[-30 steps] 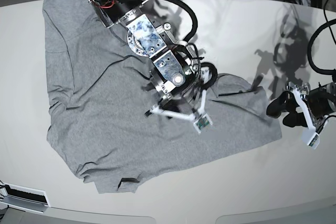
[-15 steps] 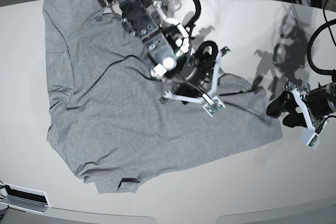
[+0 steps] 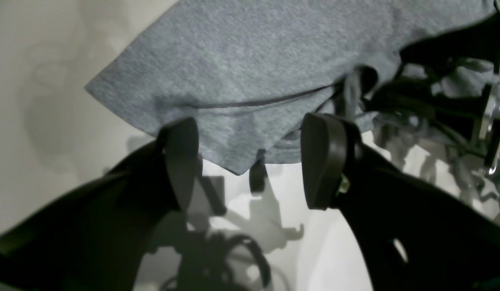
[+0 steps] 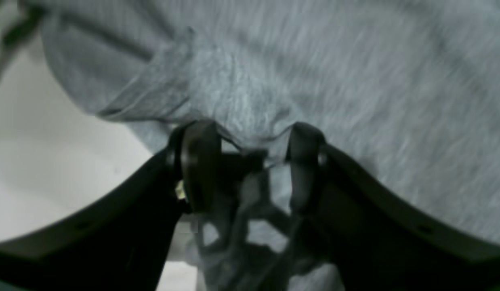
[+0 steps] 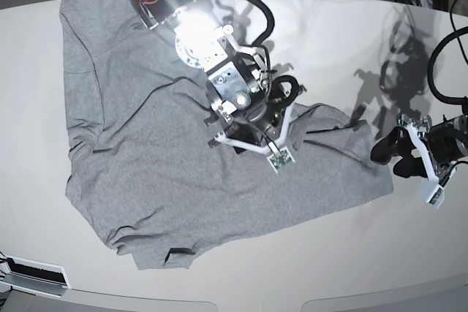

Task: Layout the t-shirt on the table in an organized manner, then fold the t-shirt properly
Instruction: 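Lift the grasped fold with the right gripper and pull it outward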

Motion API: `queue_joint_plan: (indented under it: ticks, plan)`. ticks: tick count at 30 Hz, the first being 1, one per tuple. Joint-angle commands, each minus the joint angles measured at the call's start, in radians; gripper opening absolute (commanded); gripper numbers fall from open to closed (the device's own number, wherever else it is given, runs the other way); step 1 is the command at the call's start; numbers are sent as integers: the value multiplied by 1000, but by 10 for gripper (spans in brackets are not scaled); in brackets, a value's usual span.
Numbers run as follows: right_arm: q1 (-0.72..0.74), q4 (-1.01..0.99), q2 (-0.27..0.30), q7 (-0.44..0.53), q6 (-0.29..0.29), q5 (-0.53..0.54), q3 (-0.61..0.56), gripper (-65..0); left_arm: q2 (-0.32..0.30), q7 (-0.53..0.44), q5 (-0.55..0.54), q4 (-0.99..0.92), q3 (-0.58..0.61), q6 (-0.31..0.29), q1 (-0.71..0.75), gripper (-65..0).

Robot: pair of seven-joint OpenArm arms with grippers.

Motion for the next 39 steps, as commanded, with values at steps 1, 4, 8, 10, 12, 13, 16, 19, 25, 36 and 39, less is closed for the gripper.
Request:
queue_joint_plan:
  ticks: [1, 4, 8, 10, 12, 13, 16, 19, 25, 36, 39]
  plan:
    - [21, 12, -15, 24, 11, 9, 0, -331, -19, -24, -17, 14, -12, -2, -17, -243]
    - [26, 12, -15, 37, 32, 10, 0, -331, -19, -24, -17, 14, -12, -3, -17, -243]
    - [26, 12, -15, 47, 63, 34, 0, -331, -19, -24, -17, 14, -12, -3, -17, -243]
    - [26, 12, -15, 48, 88, 48, 0, -331, -19, -24, -17, 14, -12, -2, -17, -243]
    - [24, 12, -15, 49, 93, 50, 0, -331, -19, -24, -17, 14, -12, -3, -17, -243]
    - [23, 12, -15, 53, 93, 50, 0, -331, -19, -24, -17, 14, -12, -3, -17, -243]
    - [23, 12, -15, 57, 90, 50, 0, -331, -19, -24, -17, 14, -12, -3, -17, -243]
    - [21, 8, -15, 76, 61, 43, 0, -331, -19, -24, -17, 14, -12, -3, -17, -243]
    - [29, -146, -15, 166, 32, -23, 0, -333, -19, -24, -21, 14, -12, -3, -17, -243]
    - [47, -126, -15, 133, 26, -63, 0, -650, -19, -25, -24, 14, -12, -3, -17, -243]
    - [54, -60, -15, 93, 51, -63, 0, -650, -19, -25, -24, 14, -12, -3, -17, -243]
